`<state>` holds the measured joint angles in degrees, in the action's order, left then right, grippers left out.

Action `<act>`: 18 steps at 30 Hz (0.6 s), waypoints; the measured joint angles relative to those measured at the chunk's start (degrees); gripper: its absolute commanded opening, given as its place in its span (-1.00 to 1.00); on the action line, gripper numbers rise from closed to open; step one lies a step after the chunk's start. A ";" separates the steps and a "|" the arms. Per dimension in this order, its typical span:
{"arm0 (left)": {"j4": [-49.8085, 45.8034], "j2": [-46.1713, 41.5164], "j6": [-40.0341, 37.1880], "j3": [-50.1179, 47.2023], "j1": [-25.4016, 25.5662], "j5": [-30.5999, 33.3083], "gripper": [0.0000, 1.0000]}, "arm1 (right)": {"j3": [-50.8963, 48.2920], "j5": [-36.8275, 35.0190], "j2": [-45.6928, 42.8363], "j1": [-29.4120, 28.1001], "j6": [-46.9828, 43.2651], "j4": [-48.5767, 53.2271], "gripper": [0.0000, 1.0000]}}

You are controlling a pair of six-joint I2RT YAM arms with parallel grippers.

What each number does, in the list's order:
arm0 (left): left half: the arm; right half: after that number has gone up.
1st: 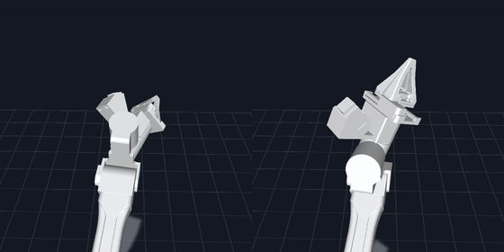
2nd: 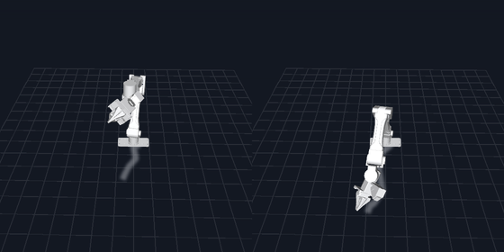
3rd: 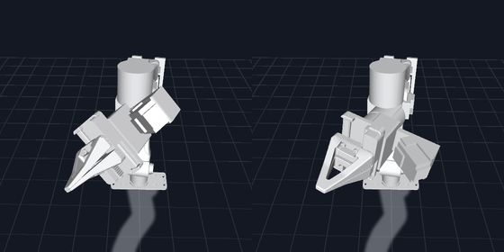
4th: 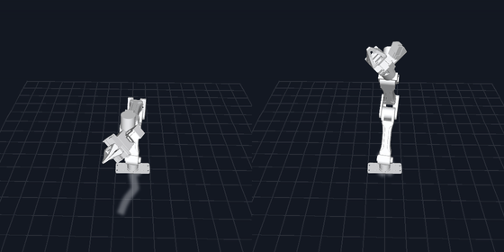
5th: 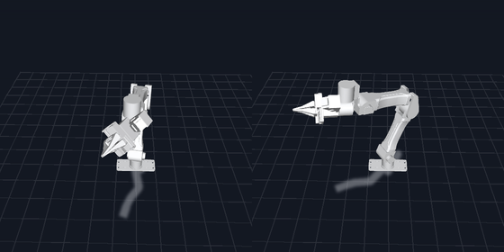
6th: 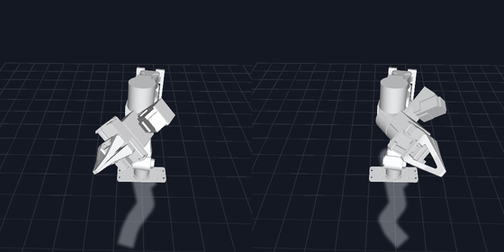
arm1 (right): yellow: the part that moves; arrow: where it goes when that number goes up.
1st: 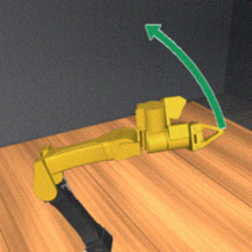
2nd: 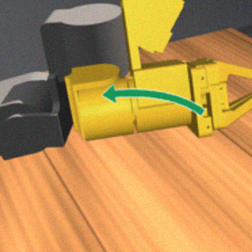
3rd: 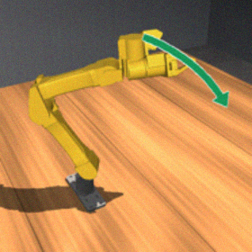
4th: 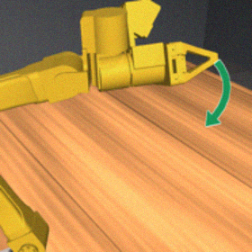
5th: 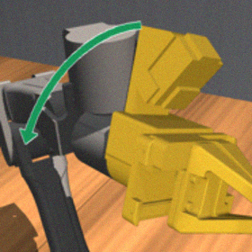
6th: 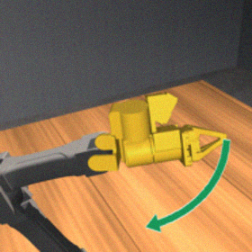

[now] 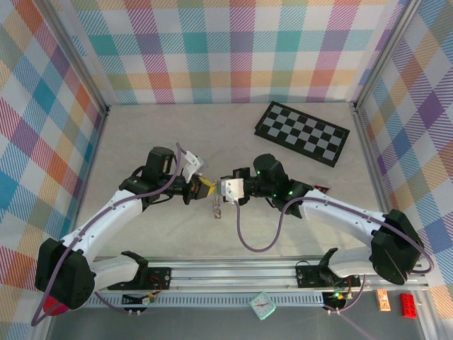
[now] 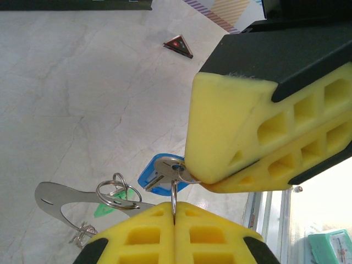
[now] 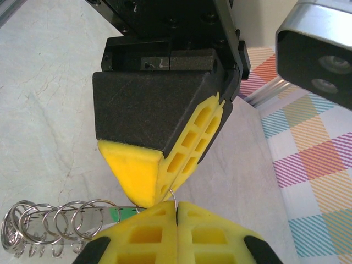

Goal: Put the keys on the keyring

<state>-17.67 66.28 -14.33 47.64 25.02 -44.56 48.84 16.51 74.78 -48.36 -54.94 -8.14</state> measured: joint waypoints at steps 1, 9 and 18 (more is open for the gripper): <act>0.00 0.00 0.02 0.00 0.00 0.00 -1.00 | 0.00 0.00 0.00 0.00 0.00 0.00 -1.00; 0.00 0.00 0.02 0.00 0.00 0.00 -1.00 | 0.00 -0.02 0.07 0.00 0.00 0.02 -1.00; 0.00 0.00 0.02 0.00 0.00 -0.02 -1.00 | 0.00 -0.26 0.55 0.00 0.00 0.00 -1.00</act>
<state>-17.67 66.28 -14.31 47.64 25.02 -44.58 48.84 16.25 75.33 -48.36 -54.94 -8.14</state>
